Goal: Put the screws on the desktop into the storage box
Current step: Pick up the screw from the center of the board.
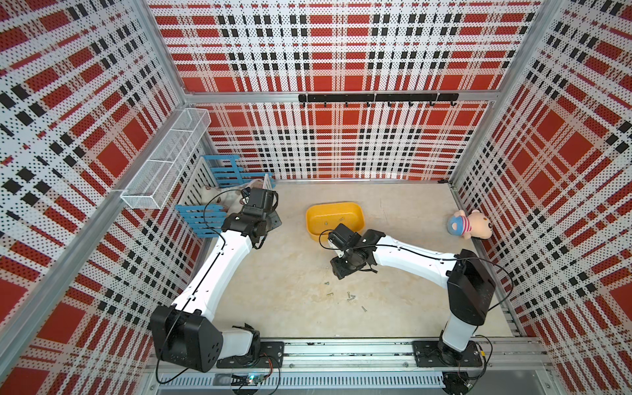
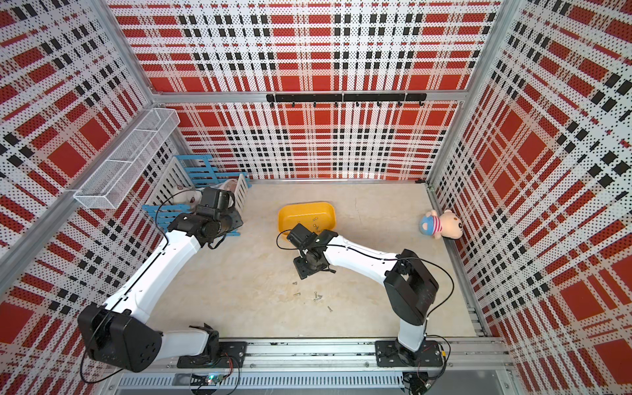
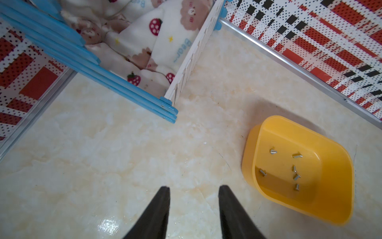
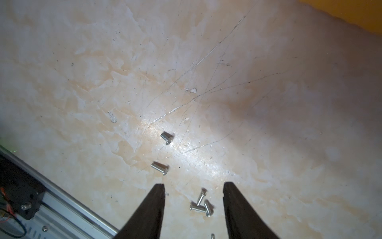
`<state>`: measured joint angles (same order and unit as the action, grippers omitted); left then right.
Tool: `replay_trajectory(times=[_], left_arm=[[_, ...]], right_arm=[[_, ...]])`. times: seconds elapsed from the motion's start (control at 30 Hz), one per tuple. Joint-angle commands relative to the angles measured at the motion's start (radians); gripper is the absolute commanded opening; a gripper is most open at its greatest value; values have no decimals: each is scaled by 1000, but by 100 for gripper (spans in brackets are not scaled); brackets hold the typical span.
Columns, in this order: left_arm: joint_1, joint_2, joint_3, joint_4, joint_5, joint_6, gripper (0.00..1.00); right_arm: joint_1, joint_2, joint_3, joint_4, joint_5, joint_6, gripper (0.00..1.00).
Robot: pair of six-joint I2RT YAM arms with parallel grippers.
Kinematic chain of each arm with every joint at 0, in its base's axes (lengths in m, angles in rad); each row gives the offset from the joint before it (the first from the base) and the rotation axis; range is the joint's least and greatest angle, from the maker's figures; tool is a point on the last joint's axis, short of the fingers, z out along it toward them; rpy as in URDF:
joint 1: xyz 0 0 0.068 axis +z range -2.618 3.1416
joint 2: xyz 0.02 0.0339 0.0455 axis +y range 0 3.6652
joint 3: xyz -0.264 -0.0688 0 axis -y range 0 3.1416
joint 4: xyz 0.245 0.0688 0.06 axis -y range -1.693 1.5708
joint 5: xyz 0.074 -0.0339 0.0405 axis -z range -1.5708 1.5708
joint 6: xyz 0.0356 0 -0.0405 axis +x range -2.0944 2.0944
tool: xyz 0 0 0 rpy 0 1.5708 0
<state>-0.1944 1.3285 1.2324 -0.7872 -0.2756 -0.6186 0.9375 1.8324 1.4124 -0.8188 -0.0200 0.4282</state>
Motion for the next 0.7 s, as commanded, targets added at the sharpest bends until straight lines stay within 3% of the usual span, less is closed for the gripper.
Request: replay_trajectory(times=[0.0, 0.33, 0.67], left_arm=[[15, -28, -24, 22, 22, 24, 46], [71, -42, -46, 26, 41, 48, 46], [85, -52, -78, 40, 58, 50, 45]], right_arm=[[24, 44, 37, -39, 18, -91, 49], [61, 107, 77, -44, -18, -225, 45], [81, 181, 125, -48, -37, -249, 42]])
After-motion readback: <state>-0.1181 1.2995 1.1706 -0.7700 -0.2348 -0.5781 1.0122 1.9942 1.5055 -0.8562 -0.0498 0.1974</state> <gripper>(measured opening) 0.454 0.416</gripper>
